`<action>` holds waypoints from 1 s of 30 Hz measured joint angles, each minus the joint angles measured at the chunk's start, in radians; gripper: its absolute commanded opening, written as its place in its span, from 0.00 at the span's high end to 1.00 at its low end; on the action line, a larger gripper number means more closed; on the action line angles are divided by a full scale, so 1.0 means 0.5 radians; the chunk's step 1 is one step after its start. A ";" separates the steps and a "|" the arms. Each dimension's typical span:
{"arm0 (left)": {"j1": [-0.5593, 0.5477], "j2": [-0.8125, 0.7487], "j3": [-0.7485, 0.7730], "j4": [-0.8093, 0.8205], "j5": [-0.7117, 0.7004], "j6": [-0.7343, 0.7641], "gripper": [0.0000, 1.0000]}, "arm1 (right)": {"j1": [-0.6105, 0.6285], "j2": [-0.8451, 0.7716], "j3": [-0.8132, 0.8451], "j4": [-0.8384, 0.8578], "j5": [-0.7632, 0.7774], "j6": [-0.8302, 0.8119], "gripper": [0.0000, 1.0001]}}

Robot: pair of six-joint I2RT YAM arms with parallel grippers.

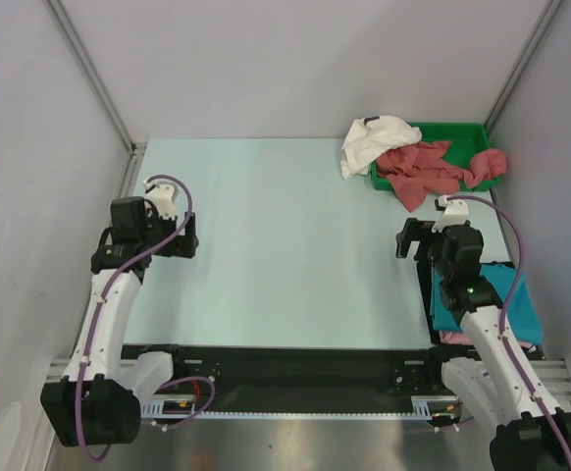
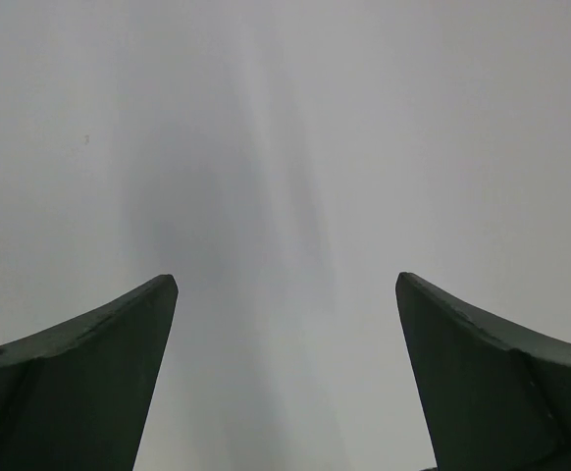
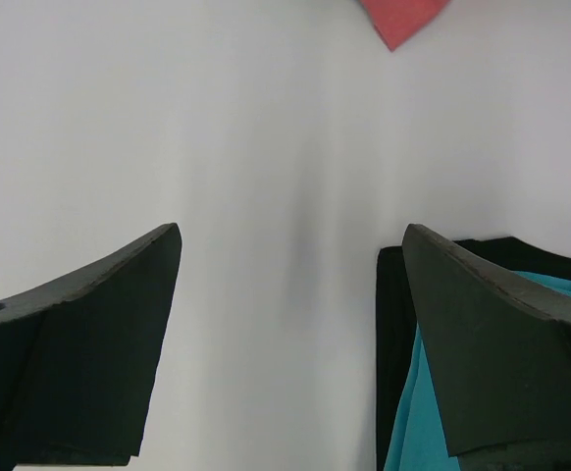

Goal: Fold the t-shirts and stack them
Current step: Grab the tshirt from the pile

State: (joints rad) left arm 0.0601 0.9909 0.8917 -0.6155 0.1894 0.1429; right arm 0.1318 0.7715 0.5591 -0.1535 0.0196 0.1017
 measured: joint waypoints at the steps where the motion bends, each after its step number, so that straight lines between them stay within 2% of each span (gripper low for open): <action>1: 0.000 0.003 0.001 -0.004 0.041 0.021 0.00 | 0.000 0.003 0.005 -0.012 -0.004 0.007 0.00; 5: -0.008 0.084 0.079 -0.125 0.244 0.187 0.00 | -0.002 0.127 0.143 -0.099 -0.069 0.034 0.00; 7: -0.024 0.178 0.181 -0.199 0.248 0.251 0.00 | -0.019 0.254 0.294 -0.154 -0.132 0.043 0.00; 10: -0.076 0.340 0.378 -0.256 0.091 0.330 0.00 | -0.066 0.573 0.660 -0.214 -0.279 0.060 0.00; 13: -0.211 0.504 0.583 -0.291 -0.188 0.404 0.00 | -0.127 0.951 1.131 -0.273 -0.397 0.113 0.01; 17: -0.418 0.699 0.735 -0.301 -0.495 0.497 0.00 | -0.169 1.514 1.823 -0.291 -0.395 0.258 0.06; 20: -0.487 0.829 0.809 -0.331 -0.555 0.505 0.00 | -0.189 1.896 2.229 -0.279 -0.320 0.424 0.14; 21: -0.493 0.876 0.843 -0.351 -0.563 0.504 0.00 | -0.195 2.085 2.425 -0.294 -0.289 0.510 0.21; 24: -0.494 0.984 0.918 -0.375 -0.588 0.501 0.00 | -0.220 2.463 2.771 -0.322 -0.244 0.710 0.28; 26: -0.494 1.033 0.944 -0.383 -0.608 0.501 0.00 | -0.244 2.762 3.043 -0.347 -0.224 0.863 0.25; 27: -0.494 1.048 0.945 -0.384 -0.622 0.501 0.00 | -0.255 2.892 3.153 -0.371 -0.210 0.934 0.17; 30: -0.494 1.063 0.945 -0.401 -0.639 0.502 0.00 | -0.282 3.201 3.358 -0.481 -0.164 1.109 0.16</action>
State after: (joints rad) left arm -0.1867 1.5223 1.3643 -0.8162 -0.1303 0.3939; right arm -0.0093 2.3722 2.2379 -0.3943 -0.0624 0.6563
